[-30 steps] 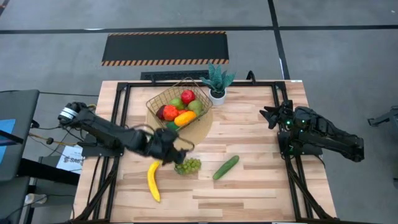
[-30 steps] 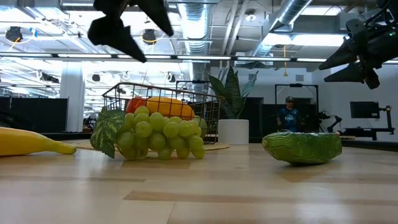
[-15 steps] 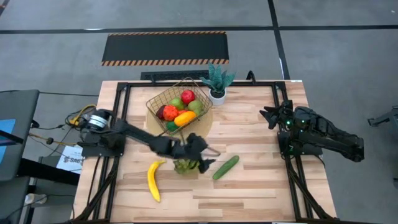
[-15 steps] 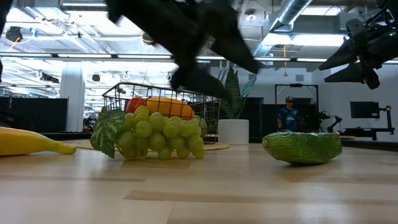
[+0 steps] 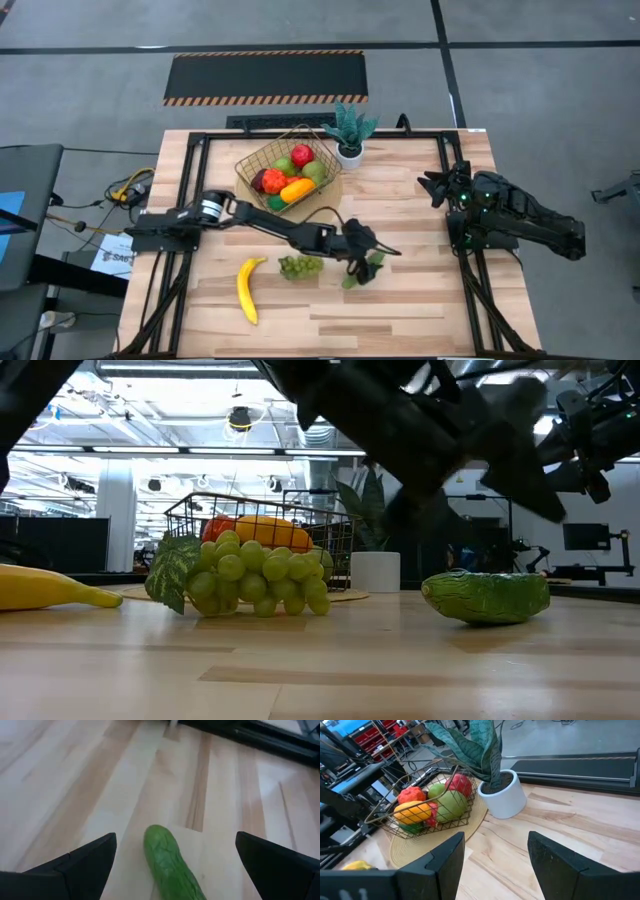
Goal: Build produce basket
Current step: Put the cucumber into the wire basket
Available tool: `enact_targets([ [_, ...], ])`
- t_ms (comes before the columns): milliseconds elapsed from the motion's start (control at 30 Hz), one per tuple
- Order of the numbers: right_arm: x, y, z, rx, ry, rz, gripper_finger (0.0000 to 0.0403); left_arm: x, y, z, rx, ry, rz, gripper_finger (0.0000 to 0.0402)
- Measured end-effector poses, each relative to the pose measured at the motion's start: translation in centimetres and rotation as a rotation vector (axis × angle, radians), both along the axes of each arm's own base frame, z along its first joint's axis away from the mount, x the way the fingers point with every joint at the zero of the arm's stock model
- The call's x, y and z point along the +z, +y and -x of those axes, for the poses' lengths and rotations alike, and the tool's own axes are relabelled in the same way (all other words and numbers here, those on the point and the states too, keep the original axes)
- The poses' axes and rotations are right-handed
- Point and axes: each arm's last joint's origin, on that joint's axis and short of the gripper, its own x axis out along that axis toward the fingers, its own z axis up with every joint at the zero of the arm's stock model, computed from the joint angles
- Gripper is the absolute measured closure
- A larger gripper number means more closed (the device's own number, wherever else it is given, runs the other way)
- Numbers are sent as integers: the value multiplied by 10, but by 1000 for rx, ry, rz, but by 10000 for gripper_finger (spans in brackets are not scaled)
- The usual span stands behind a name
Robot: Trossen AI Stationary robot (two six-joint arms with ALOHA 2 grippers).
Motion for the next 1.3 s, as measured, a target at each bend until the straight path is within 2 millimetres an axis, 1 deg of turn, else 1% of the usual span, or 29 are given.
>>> enact_targets([
  [167,0,0,0,0,-2,1,163,-13,-21,0,-10,31,4,7],
  [267,0,0,0,0,-2,1,163,-20,-32,7,12,37,-20,11],
  [400,0,0,0,-1,-1,1,163,-30,-44,16,65,38,-91,28],
  [567,0,0,0,0,-2,1,163,-49,-53,29,100,51,-59,50],
  [667,0,0,0,0,-2,1,163,-52,-59,33,133,42,-58,59],
  [800,0,0,0,-1,-2,1,163,-52,-65,36,121,43,-86,78],
  [933,0,0,0,-1,-2,1,163,-53,-64,36,124,52,-92,117],
  [1300,0,0,0,-3,-6,-6,163,-53,-56,34,167,51,-56,255],
])
